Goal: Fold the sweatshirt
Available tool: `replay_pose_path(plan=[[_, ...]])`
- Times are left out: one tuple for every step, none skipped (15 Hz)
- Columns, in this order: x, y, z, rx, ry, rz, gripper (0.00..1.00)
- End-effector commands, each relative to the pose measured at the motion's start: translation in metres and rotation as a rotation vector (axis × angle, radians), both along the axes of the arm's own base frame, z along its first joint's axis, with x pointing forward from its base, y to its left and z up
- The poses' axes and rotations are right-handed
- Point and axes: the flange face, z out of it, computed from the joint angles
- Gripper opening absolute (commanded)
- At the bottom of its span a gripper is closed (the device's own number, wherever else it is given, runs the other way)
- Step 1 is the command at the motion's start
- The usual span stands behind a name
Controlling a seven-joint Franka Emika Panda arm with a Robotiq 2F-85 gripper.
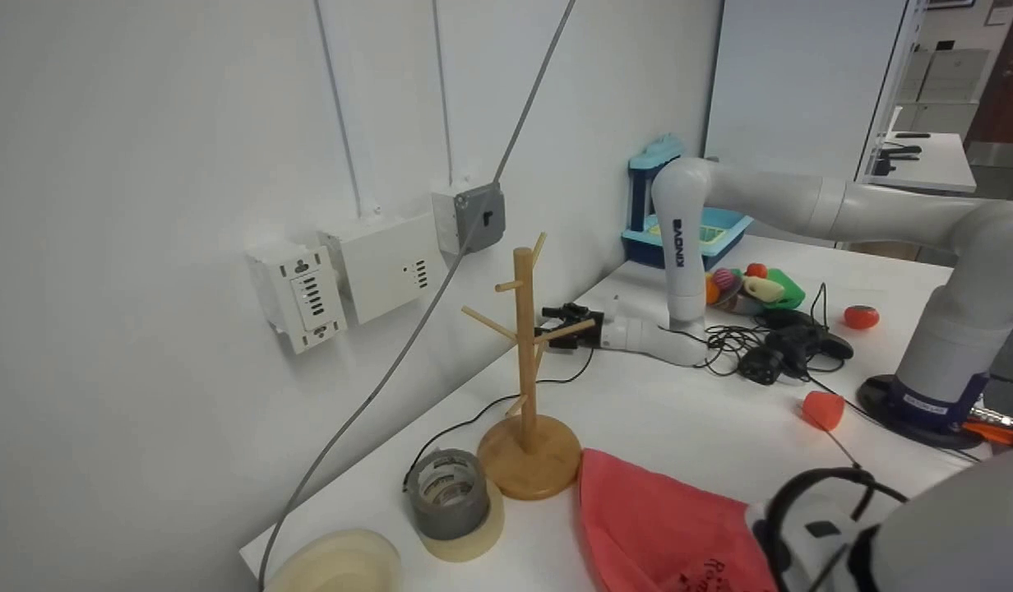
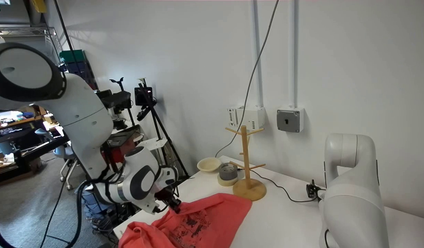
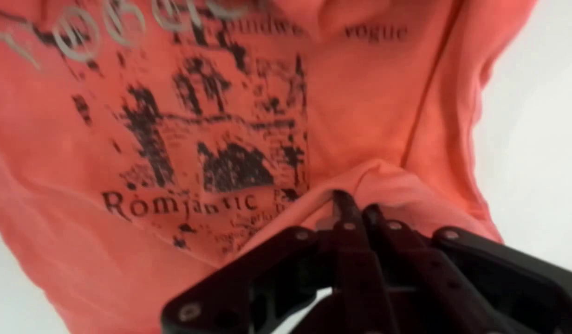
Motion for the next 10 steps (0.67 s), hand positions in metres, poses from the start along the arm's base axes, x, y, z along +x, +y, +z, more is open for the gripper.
replay_pose_path(plan=[[-0.058, -0.042, 0.023, -0.021, 0.034, -0.023, 0.01], [-0.069, -0.050, 0.027, -0.029, 0.051, -0.009, 0.01], [-0.078, -0.057, 0.030, -0.038, 0.065, -0.009, 0.01], [-0.086, -0.062, 0.033, -0.046, 0.083, -0.011, 0.01], [-0.094, -0.067, 0.037, -0.045, 0.094, -0.008, 0.01], [-0.070, -0.054, 0.036, -0.064, 0.091, -0.018, 0.01], [-0.076, -0.054, 0.040, -0.063, 0.099, -0.012, 0.01], [-0.076, -0.051, 0.045, -0.068, 0.105, -0.003, 0.01], [-0.076, -0.047, 0.049, -0.073, 0.109, 0.006, 0.01], [-0.077, -0.043, 0.051, -0.085, 0.121, 0.010, 0.01]])
